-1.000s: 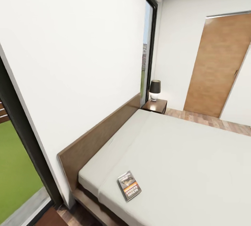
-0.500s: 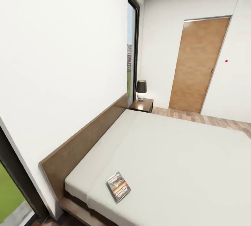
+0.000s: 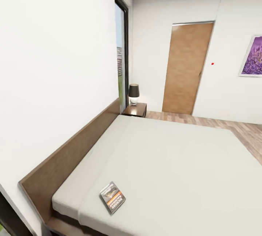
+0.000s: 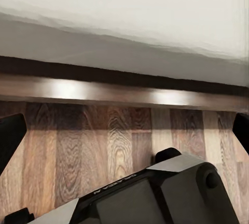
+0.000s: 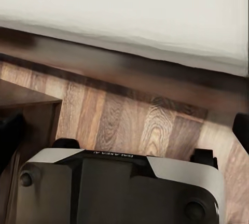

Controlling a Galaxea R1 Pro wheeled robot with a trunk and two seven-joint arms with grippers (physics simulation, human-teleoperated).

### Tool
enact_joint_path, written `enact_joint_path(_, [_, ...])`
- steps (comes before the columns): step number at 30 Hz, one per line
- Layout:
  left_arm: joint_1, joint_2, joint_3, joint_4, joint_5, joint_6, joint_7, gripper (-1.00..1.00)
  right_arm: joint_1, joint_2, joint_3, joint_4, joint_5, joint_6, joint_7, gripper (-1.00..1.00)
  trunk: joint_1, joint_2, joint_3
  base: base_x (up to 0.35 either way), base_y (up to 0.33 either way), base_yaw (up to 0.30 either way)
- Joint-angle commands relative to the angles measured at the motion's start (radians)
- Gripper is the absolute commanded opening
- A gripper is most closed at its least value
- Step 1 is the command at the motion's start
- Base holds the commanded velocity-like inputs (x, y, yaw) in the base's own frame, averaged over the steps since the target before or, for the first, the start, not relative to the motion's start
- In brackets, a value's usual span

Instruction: In the bedroom, move the book from the bed onto either nightstand, and place the two sandals side by side next to the bed.

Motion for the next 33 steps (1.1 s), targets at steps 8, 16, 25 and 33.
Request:
enact_joint_path(8, [0.0,0.0,-0.001,0.001,0.001,-0.004,-0.002,1.0,0.0,0.0,-0.006,0.004,-0.007,0.002,0.003,1.0,0.0,-0.001,0.003,0.0,0.0,-0.265])
enact_joint_path(16, [0.0,0.001,-0.001,0.001,0.001,-0.004,-0.002,1.0,-0.001,0.0,-0.006,0.004,-0.006,0.002,0.003,1.0,0.0,-0.001,0.006,0.0,0.0,-0.265])
enact_joint_path(25, [0.0,0.0,-0.001,0.001,0.001,-0.004,-0.002,1.0,-0.001,0.0,-0.006,0.004,-0.005,0.002,0.003,1.0,0.0,-0.001,0.01,0.0,0.0,-0.265])
enact_joint_path(33, [0.0,0.0,-0.001,0.001,0.001,-0.004,-0.002,1.0,-0.001,0.0,-0.006,0.004,-0.005,0.002,0.003,1.0,0.0,-0.001,0.013,0.0,0.0,-0.265])
